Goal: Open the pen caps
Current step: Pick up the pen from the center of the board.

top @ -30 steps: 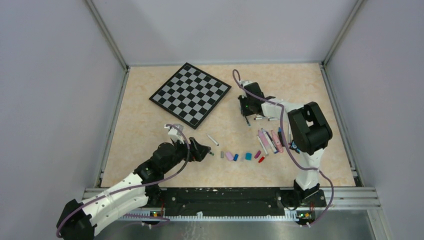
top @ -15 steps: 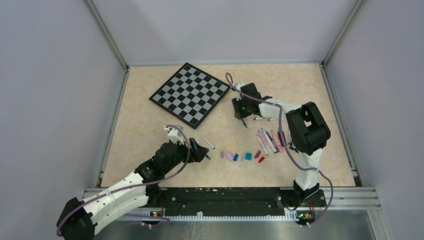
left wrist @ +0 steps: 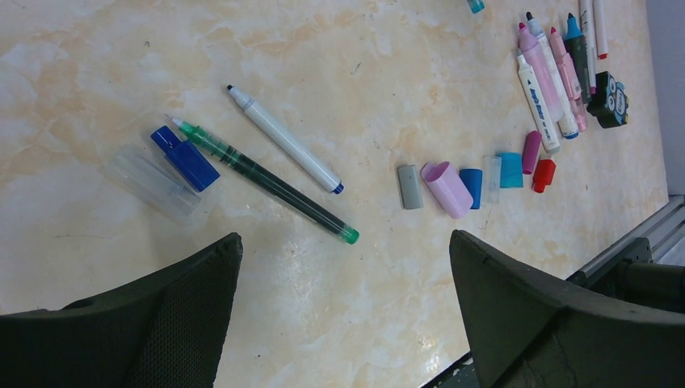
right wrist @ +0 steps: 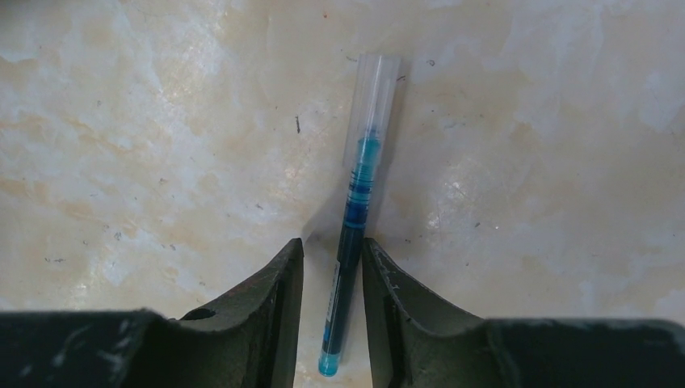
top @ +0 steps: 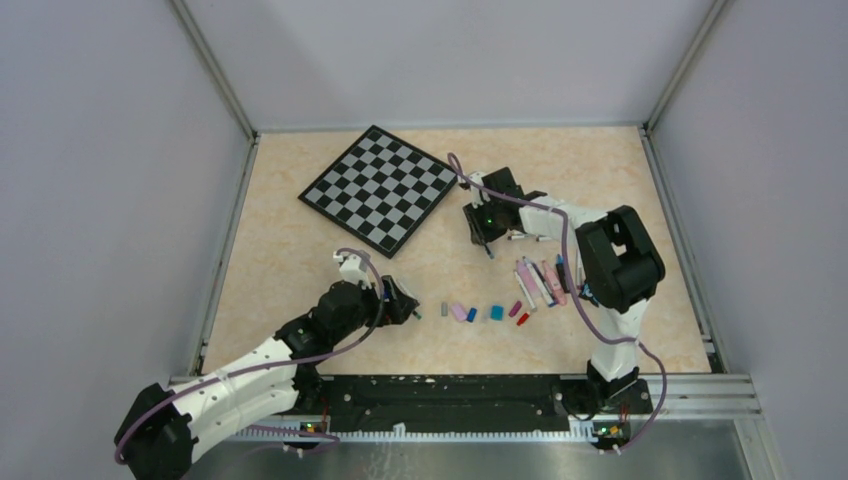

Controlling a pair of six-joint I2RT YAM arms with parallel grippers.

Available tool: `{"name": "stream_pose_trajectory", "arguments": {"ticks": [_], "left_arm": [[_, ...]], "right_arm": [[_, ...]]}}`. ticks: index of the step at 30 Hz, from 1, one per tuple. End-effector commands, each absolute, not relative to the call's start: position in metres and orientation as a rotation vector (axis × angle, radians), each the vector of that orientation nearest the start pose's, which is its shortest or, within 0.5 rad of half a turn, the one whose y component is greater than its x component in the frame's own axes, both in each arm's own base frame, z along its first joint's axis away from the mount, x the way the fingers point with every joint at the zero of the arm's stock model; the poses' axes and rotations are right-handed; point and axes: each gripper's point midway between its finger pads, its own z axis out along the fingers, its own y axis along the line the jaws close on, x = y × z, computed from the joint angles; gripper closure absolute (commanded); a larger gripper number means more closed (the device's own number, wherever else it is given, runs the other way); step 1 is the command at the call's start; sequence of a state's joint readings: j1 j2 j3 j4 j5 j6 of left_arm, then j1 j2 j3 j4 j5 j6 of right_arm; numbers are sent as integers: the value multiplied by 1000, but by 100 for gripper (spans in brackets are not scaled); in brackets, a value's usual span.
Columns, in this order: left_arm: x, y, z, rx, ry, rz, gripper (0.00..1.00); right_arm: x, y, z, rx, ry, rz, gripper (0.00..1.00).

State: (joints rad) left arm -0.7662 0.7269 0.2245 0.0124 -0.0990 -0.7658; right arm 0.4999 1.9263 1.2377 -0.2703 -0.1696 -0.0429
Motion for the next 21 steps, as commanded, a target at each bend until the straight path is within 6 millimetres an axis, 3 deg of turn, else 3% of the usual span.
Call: {"name": "stream_pose_trajectory", "arguments": {"ticks": [1, 5, 8, 14, 17, 21], "left_arm": [[199, -202, 100, -101, 2109, -853, 1], [199, -205, 102, -96, 2101, -872, 1], [199, -207, 106, -92, 2085, -894, 1], [197, -215, 115, -93, 2042, -976, 1], [192, -221, 119, -82, 2006, -1056, 1], [186, -231, 141, -64, 1879, -1209, 1]], "right_arm": [[343, 223, 7, -830, 2570, 368, 70], [337, 220, 5, -850, 2581, 375, 75], [335, 218, 1, -854, 2580, 364, 85], [342, 220, 2, -854, 2556, 357, 100], [345, 224, 13, -845, 2527, 400, 100], [337, 241, 48, -893, 2439, 636, 100]]}}
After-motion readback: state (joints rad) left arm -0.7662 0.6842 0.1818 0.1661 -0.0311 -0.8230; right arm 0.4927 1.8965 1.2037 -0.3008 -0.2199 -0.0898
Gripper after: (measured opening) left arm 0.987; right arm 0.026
